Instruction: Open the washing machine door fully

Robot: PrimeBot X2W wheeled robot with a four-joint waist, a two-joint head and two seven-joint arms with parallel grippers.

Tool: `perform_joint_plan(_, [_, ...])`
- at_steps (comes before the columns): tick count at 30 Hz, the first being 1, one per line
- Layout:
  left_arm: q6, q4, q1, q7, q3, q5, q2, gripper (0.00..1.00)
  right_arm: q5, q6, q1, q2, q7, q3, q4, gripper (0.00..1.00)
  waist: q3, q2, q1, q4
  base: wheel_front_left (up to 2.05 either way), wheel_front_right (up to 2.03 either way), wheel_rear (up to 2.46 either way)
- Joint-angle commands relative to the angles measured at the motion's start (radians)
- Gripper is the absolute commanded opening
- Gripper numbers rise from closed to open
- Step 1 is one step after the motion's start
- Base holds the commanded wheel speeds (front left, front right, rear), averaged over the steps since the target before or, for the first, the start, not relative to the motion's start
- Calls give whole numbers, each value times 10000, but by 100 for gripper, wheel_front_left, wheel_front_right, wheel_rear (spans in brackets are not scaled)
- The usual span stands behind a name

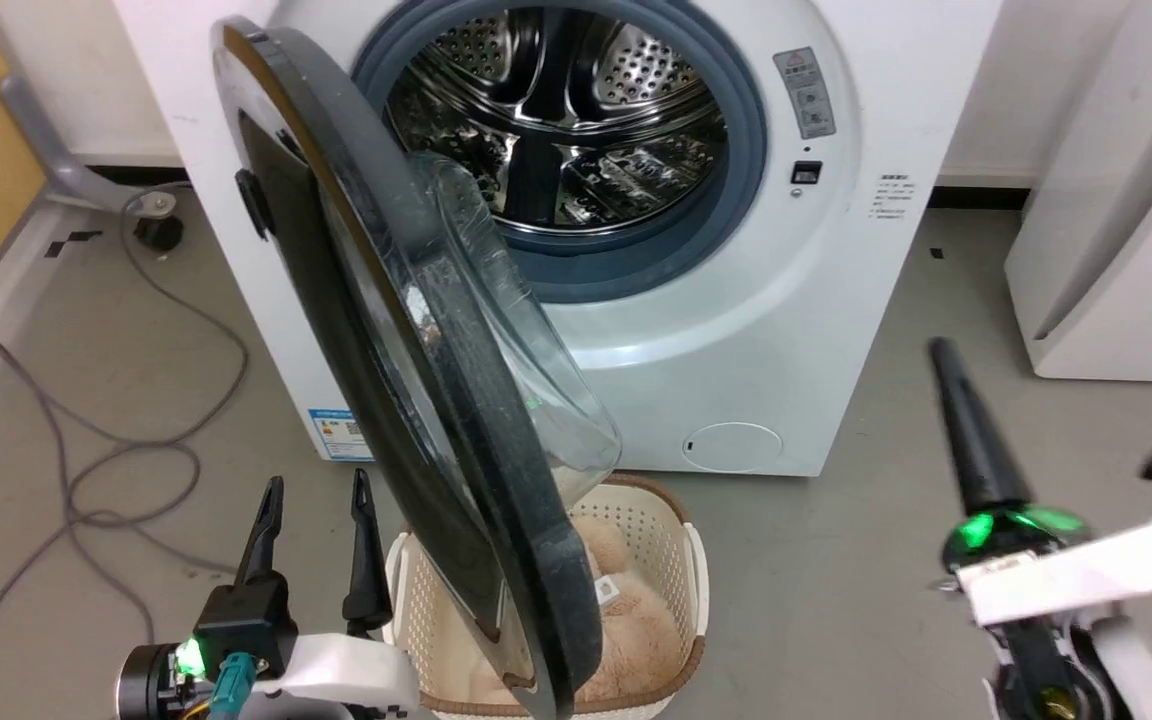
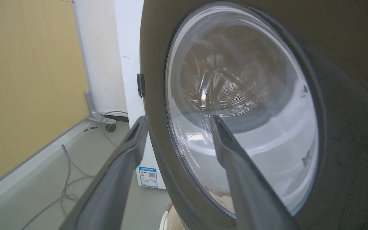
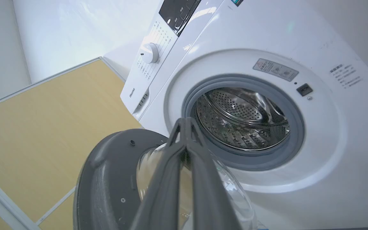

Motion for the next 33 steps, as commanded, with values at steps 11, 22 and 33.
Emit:
perform_joint_plan(11, [-26,-116,249,-51,174,69,10,100,-6544,10,1179,396,-604,-2096,-501,0,-78,-1,1,-185,0,0,0])
perform_joint_plan(22, [-30,-81,298,-51,149,67,10,100,-9607,10,2650,1235,-606,-2771,-516,0,-170,-1,1,-141,0,0,0])
perform_joint_plan(33, [-21,50,312,-51,116,149,10,100,-10474,10,3104,1811,-606,-3198,-55,100,-219,-1,1,-65,0,0,0])
